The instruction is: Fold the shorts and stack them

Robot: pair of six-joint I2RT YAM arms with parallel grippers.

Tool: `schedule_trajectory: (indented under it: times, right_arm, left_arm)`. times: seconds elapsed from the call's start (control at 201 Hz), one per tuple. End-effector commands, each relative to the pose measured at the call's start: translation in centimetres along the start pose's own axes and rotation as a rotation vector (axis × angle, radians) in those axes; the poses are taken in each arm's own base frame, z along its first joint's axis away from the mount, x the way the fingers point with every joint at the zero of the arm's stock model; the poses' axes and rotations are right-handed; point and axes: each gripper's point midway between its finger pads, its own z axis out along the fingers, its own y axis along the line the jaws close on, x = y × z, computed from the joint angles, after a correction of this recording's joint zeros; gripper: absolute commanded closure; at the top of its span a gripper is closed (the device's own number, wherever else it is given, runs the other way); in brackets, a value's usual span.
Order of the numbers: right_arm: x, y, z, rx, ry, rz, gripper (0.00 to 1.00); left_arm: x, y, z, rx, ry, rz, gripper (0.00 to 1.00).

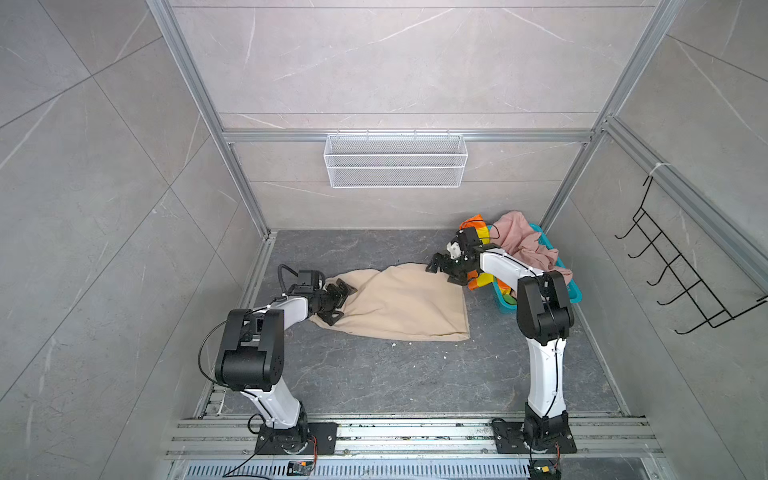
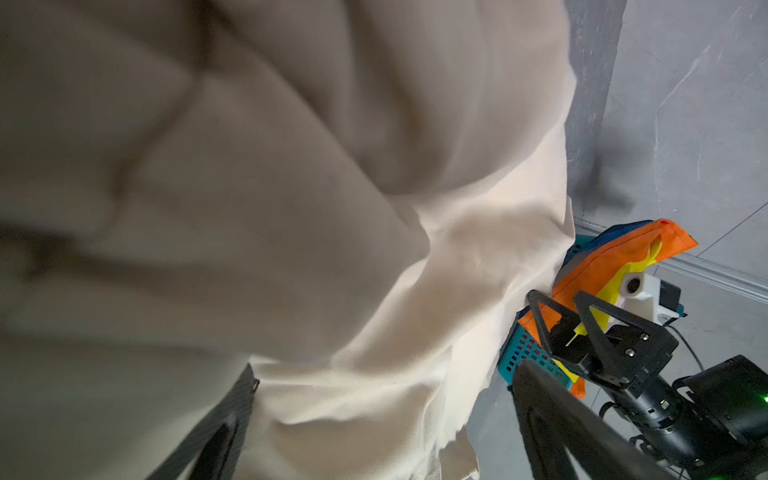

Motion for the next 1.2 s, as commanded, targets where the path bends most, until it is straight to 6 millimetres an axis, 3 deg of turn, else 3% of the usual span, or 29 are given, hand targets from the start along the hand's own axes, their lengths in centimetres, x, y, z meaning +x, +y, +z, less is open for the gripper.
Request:
schedule_trajectory:
  times: [0.0,0.105,0.229,0.488,0.682,1.036,1.106,1.196]
  right_arm:
    - [-0.1,-0.6,-3.3,0.087,-0.038,-0.076,0.01]
    - [0.2,-2.9,-4.4,0.205,-0.045,-0.095,0.02]
    - [0.7,-4.2,-3.1,0.218,-0.016,-0.097,0.08]
    - [0.2,-5.0,0.5,0.199,0.01,-0.088,0.28]
    - [-0.7,-4.6,1.3,0.178,-0.002,-0.099,0.51]
    - [-1.9,-3.6,-0.3,0.188,-0.045,-0.143,1.0]
    - [-2.2,-2.9,-1.2,0.182,-0.06,-0.153,1.0]
    - [-3.1,-0.4,-3.8,0.139,-0.113,-0.176,1.0]
  left_arm:
    - [-0.3,3.0,-1.5,-0.154,-0.034,0.046,0.01]
    - [-1.3,1.1,-3.2,-0.155,-0.08,0.117,0.01]
    - [-2.0,-0.6,-3.9,-0.145,-0.092,0.158,0.01]
    - [-1.8,0.0,-3.3,-0.155,-0.065,0.15,0.01]
    - [-1.6,0.5,-2.9,-0.166,-0.05,0.149,0.01]
    - [-1.9,0.6,-2.5,-0.179,-0.035,0.157,0.01]
    - [-1.8,0.8,-2.5,-0.185,-0.031,0.155,0.0]
    - [-1.7,1.0,-2.5,-0.194,-0.029,0.157,0.01]
